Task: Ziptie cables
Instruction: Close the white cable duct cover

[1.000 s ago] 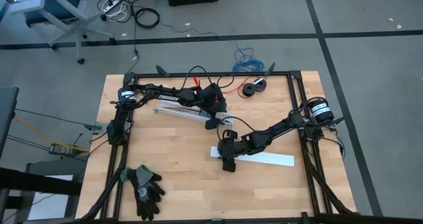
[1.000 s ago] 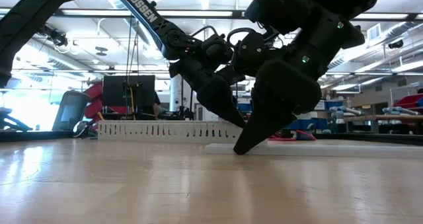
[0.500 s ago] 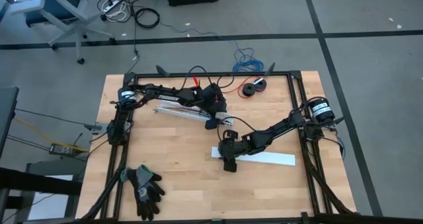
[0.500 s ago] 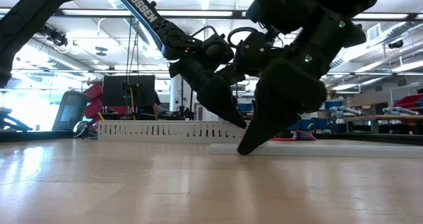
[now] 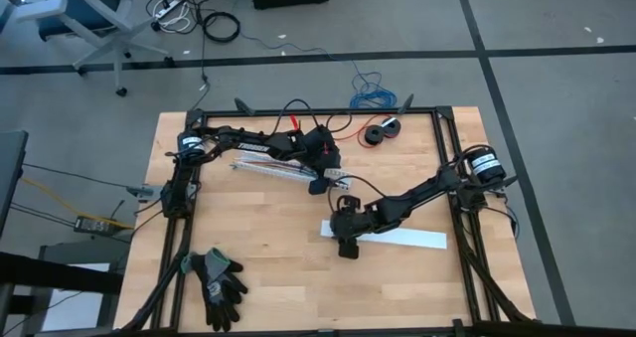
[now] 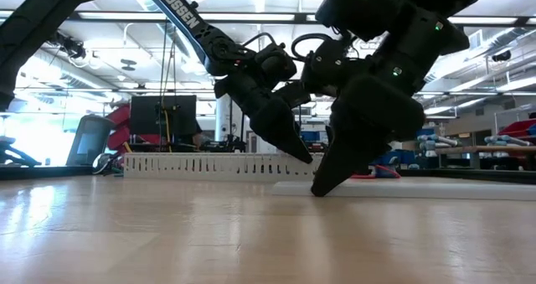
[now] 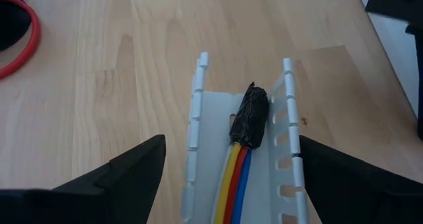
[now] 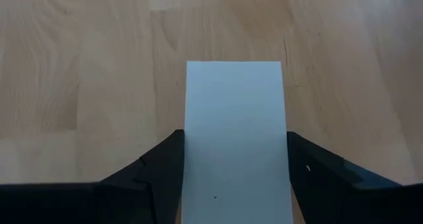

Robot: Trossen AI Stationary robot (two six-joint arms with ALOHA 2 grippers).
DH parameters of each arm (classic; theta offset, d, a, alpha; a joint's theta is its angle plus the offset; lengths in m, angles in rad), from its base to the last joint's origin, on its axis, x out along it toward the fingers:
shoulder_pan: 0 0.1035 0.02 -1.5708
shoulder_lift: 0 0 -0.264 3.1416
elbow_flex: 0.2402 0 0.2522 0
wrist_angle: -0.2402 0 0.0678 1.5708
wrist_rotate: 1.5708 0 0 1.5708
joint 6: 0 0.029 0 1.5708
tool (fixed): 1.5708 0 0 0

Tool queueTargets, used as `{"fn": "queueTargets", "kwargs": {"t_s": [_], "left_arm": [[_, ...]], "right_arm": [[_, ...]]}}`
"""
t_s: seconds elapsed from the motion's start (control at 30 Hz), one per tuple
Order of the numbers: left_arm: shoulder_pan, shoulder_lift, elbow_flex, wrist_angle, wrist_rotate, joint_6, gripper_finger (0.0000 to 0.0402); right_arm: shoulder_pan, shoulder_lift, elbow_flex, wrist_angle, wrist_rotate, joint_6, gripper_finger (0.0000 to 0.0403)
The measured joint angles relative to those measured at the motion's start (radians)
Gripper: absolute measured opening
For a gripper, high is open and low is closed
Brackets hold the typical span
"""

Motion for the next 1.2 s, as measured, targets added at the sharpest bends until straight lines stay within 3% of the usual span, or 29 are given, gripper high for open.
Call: {"fn": "queueTargets", "kwargs": {"t_s": [0.7,1.2], "left_arm": [[0.0,0.0,0.0,-0.032,0.001,0.031,0.0339],[0.001,0.0,0.002,-0.248,0.004,0.194,0.0339]], "right_arm": [[-0.03,-0.263,0.001,-0.327,0.27,0.009,0.0228],[-0.178,-0.284,0.001,-0.389,0.209,-0.034,0.0229]]}}
